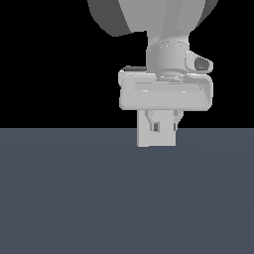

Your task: Plug the charger into the wall socket.

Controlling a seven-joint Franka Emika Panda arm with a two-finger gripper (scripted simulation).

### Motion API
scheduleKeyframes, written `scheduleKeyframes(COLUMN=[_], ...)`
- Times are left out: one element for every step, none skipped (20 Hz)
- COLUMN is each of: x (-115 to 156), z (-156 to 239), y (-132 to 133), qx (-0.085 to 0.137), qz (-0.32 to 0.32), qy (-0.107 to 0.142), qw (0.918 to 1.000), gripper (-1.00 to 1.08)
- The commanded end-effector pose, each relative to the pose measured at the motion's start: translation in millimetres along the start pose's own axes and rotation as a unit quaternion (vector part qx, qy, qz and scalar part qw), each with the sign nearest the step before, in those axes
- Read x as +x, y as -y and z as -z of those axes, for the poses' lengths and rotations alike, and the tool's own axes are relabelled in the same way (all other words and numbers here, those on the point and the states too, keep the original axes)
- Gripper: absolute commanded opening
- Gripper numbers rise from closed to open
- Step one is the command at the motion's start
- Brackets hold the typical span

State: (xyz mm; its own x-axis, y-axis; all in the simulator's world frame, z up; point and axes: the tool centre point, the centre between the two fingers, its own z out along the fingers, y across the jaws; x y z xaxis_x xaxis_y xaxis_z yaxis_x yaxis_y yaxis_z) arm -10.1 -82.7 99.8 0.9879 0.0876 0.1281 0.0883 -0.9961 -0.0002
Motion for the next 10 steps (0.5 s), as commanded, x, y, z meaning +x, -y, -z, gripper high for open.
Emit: scheduleKeyframes(x=[9,12,14,16,18,19,20,21,21,20], z=[-1,-1,-2,-2,-2,-2,-2,-2,-2,-2], y=[0,0,0,0,0,0,0,0,0,0], qx=[0.0,0.0,0.0,0.0,0.0,0.0,0.0,0.0,0.0,0.0], qz=[0.0,0.0,0.0,0.0,0.0,0.0,0.0,0.0,0.0,0.0], qy=[0.0,0.0,0.0,0.0,0.0,0.0,0.0,0.0,0.0,0.0], qw=[1.0,1.0,1.0,1.0,1.0,1.0,1.0,1.0,1.0,1.0], gripper=[-1.0,-1.0,-1.0,-1.0,-1.0,-1.0,-1.0,-1.0,-1.0,-1.0])
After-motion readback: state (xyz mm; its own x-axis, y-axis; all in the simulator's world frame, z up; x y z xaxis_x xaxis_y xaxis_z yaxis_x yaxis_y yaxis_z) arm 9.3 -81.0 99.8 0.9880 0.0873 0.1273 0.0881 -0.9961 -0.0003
